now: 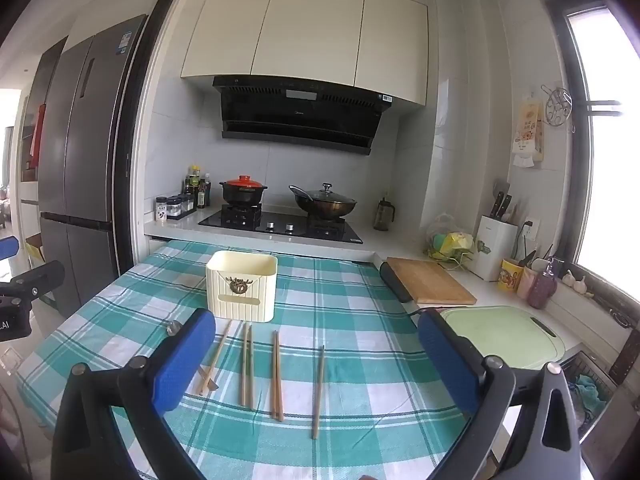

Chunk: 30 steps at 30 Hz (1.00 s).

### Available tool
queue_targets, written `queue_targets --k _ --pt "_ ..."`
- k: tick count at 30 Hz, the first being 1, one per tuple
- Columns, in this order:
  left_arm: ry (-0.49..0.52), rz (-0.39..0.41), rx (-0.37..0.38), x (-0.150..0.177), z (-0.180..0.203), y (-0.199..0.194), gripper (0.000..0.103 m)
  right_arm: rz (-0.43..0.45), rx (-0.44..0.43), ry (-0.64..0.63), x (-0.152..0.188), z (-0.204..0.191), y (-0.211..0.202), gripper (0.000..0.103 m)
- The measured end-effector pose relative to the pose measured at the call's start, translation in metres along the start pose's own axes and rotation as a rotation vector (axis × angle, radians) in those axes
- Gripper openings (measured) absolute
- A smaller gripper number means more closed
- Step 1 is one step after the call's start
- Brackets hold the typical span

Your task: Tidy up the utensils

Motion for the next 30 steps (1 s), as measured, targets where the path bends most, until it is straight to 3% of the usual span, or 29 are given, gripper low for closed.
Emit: queue_targets --k 30 --pt "0.016 -0.02 -0.009 0.01 -0.001 0.004 0.103 -0.021 0.002 0.005 0.003 0.002 0.001 0.103"
Point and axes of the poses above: each gripper's, at about its wrist camera, not at the fingertips, and y roughly the way its jaws point, z to its right, x to its underside, the point moved 8 cm from there along y, roughly the way its jaws point, and after that the axes turned 10 degrees about z, right-handed, at the moved point
